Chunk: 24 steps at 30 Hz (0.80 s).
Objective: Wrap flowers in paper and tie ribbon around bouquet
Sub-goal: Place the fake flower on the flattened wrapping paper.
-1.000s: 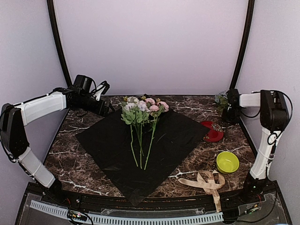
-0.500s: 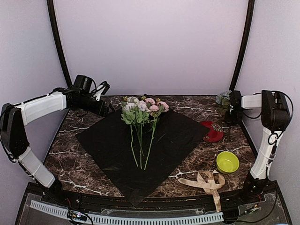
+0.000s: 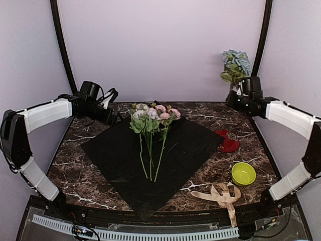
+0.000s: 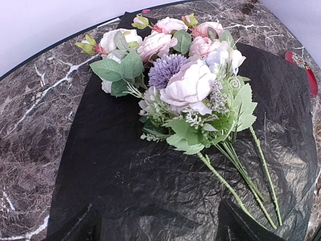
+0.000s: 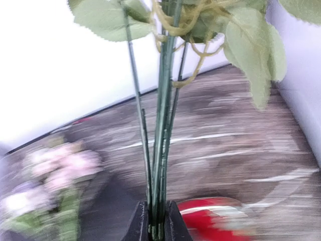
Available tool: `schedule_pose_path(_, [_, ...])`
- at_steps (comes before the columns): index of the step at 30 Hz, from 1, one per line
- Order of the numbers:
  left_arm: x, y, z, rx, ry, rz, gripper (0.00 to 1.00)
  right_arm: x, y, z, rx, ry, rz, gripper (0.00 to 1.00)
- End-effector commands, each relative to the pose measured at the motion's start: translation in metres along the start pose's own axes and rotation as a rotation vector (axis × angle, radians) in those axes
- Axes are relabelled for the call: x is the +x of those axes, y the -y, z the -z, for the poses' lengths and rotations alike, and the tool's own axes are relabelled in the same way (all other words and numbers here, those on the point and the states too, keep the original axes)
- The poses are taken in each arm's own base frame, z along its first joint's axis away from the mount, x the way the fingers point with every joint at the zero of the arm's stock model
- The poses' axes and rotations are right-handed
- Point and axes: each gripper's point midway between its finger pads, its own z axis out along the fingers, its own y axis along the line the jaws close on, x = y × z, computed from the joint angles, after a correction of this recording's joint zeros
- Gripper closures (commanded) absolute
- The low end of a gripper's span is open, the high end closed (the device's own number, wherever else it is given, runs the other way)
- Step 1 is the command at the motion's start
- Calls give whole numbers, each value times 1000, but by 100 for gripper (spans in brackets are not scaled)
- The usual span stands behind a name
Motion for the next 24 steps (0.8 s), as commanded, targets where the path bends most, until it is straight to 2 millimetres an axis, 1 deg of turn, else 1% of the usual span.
schedule_pose_path(1, [4, 6, -1, 40, -13, 24, 17, 54, -147, -4, -408, -67, -96, 100])
schedule_pose_path(2, [3, 7, -1, 45, -10, 26, 17, 66, -169, -2, -453, -83, -98, 100])
schedule_pose_path(3, [3, 7, 0, 48, -6, 28, 17, 85, -189, -6, -484, -113, -98, 100])
schedule_pose_path(4, [2, 8, 1, 49, -4, 28, 17, 103, -203, -9, -505, -139, -90, 100])
schedule_pose_path(5, [2, 8, 1, 49, -1, 26, 17, 116, -220, -11, -532, -156, -73, 100])
schedule_pose_path(6, [1, 8, 2, 49, 1, 25, 17, 131, -232, -15, -540, -194, -91, 100])
schedule_pose_path(10, [1, 9, 3, 51, 5, 24, 17, 199, -275, -29, -603, -350, -66, 100])
schedule_pose_path(11, [1, 9, 3, 53, 5, 25, 17, 212, -287, -32, -624, -389, -65, 100])
schedule_pose_path(12, [1, 9, 3, 52, 5, 27, 17, 226, -294, -36, -632, -426, -65, 100])
schedule_pose_path(14, [1, 9, 3, 50, 4, 24, 17, 248, -299, -45, -619, -477, -76, 100])
schedule_pose_path(16, [1, 8, 3, 45, 4, 22, 17, 259, -298, -52, -608, -514, -82, 100])
schedule_pose_path(18, [1, 8, 3, 45, 3, 22, 17, 261, -296, -54, -597, -520, -84, 99])
schedule_pose_path(21, [2, 8, 1, 47, -2, 26, 18, 258, -297, -50, -600, -512, -72, 84])
schedule_pose_path(23, [4, 7, -1, 44, -8, 28, 18, 258, -295, -48, -596, -516, -61, 77])
schedule_pose_path(24, [4, 7, -1, 43, -10, 28, 18, 258, -293, -47, -587, -518, -51, 72])
